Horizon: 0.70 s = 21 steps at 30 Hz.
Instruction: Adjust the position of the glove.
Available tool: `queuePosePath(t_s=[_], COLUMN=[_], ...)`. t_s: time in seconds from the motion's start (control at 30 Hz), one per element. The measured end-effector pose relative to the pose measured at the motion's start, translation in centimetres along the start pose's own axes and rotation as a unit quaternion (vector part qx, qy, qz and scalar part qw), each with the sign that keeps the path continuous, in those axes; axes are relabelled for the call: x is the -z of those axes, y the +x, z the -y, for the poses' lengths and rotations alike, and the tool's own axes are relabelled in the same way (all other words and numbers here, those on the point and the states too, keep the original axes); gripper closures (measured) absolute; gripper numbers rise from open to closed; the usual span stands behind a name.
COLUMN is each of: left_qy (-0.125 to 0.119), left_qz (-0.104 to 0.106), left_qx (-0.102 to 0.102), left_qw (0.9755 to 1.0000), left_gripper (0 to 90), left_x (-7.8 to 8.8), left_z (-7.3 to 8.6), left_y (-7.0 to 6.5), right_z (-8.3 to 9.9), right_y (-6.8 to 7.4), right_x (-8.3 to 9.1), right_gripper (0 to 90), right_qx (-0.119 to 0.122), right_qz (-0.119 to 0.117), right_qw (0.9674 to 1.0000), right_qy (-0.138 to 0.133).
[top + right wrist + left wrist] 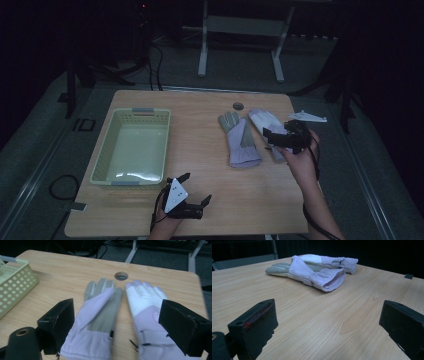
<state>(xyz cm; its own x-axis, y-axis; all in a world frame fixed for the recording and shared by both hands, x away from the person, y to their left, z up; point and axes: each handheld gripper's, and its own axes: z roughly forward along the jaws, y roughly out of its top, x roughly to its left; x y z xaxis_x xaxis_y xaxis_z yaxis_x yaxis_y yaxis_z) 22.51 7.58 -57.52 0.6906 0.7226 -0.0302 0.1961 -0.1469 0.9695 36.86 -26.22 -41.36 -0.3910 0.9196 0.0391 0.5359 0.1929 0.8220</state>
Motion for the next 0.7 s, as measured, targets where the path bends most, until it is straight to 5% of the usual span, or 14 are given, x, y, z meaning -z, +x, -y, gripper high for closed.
queuePosePath(t_s=[0.33, 0.7], left_qy=[0.000, -0.002], left_qz=[0.001, 0.004], left_qx=[-0.002, 0.000], left_qw=[1.0000, 1.0000], left_gripper=[1.7, 1.7], left_x=[0.0, 0.0], left_z=[0.0, 0.0], left_y=[0.0, 0.0], right_z=[-0.3, 0.9], right_y=[3.0, 4.3], right_x=[-4.0, -8.0], right_gripper=[15.5, 22.7], right_qx=[0.012, 0.010], right_qz=[-0.014, 0.002], right_qw=[0.9992, 0.9975], right_qy=[0.036, 0.070])
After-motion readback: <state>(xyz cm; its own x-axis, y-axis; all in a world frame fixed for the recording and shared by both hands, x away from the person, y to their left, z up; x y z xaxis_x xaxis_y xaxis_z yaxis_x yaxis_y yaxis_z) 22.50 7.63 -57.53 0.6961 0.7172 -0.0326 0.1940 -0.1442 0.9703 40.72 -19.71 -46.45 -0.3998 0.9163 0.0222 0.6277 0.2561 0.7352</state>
